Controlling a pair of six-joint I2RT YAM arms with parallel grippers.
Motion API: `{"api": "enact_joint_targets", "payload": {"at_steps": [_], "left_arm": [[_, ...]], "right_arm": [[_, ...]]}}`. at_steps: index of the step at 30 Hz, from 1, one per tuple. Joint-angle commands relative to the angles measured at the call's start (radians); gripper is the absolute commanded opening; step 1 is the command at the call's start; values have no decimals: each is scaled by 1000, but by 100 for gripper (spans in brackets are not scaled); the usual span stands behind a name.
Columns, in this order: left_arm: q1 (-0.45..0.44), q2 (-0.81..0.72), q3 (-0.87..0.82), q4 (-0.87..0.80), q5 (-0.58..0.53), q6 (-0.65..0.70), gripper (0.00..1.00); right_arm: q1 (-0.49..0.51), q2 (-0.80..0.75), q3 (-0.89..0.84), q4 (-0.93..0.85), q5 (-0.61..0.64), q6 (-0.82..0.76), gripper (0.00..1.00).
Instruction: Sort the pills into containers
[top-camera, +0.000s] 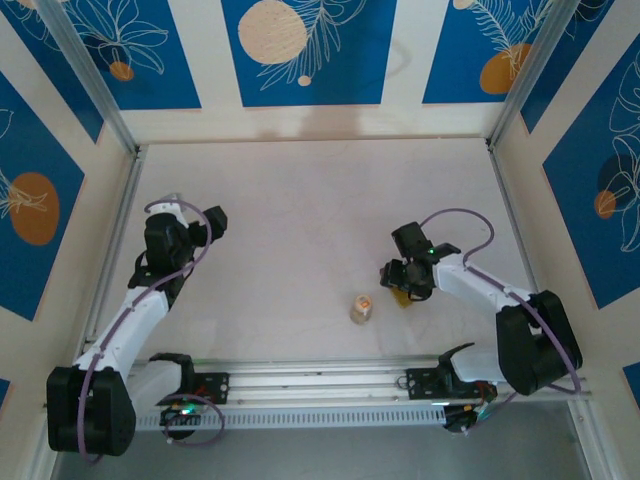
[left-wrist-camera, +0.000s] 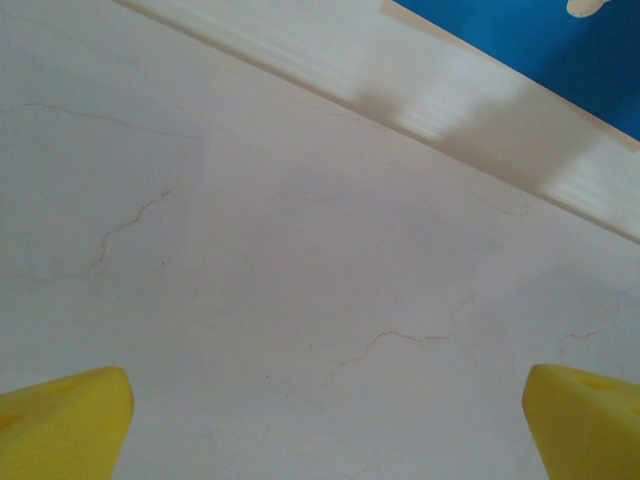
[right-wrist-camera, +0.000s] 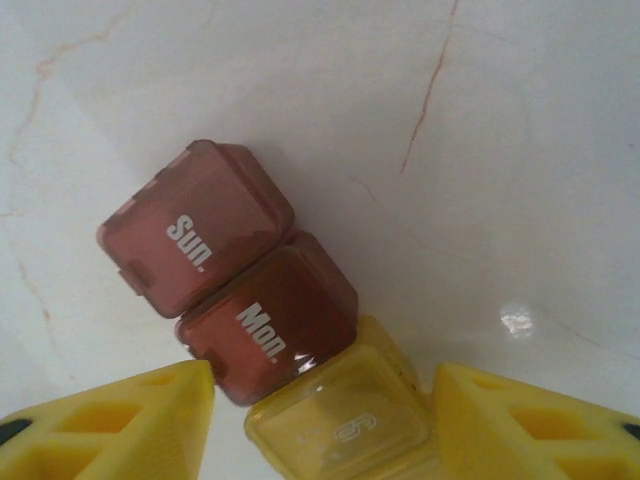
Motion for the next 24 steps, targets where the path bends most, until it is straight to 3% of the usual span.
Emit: {"api": "enact_joint_targets", "payload": {"at_steps": [1,7,13,18,22,24], "left_arm": [[-9,10,20,9,19,-15,100],[-8,27,11,28,27,-20,100],[-8,38,17,20,34,-9,100],[-9,45,14,20,38,-5,100],[-9,56,15,31,42,-3,100],[-9,67,14,43,51,-4,100]], "right_arm": [[12,35,22,17,26,-21,56],[16,69,40,112,-8,-67,45],[18,159,125,186,-72,-174,21],[19,242,234,205,-129,-267,17],[28,349,406,161,-295,-454,18],[52,395,494,125,-305,-555,18]]}}
